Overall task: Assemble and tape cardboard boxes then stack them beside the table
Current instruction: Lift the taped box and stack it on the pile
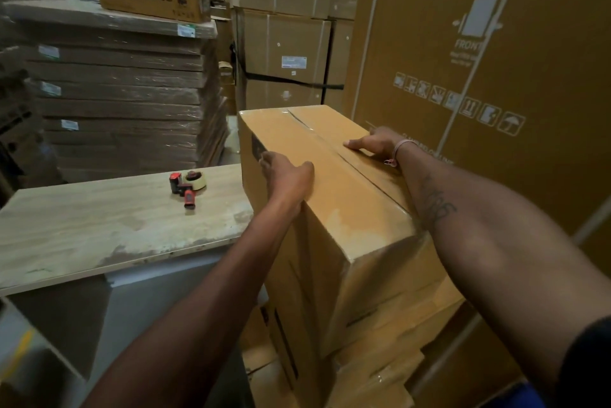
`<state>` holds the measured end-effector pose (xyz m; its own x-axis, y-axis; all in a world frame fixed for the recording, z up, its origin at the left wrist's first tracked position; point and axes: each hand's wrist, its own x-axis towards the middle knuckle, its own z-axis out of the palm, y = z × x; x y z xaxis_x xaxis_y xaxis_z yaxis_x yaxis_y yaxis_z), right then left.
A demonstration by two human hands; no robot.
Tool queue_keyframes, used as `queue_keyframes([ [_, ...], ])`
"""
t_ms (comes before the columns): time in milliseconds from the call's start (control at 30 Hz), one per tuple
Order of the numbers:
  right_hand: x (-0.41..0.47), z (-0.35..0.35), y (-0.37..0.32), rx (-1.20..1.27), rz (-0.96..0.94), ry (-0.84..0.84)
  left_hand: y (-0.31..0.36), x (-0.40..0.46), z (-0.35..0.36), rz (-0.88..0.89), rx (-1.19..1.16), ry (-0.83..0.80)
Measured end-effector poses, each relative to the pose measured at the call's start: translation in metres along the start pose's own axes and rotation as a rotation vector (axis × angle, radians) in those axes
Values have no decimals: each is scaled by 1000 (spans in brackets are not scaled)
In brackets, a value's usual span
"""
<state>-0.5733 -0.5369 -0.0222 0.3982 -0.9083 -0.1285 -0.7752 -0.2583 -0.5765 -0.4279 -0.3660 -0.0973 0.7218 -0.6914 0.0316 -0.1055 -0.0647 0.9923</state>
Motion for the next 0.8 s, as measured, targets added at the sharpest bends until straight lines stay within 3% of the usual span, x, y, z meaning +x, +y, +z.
queue_keyframes([
  [200, 7, -6, 8, -94, -16, 14, 8, -13, 20, 17, 61, -15],
  [400, -1, -1, 1, -405, -32, 44, 8, -18, 18, 113, 309, -44],
  [567, 20, 4, 5, -432, 22, 18, 13, -15, 12, 192, 542, -134],
  [800, 18, 18, 8, -465, 50, 48, 8, -14, -7, 295, 638, -279],
])
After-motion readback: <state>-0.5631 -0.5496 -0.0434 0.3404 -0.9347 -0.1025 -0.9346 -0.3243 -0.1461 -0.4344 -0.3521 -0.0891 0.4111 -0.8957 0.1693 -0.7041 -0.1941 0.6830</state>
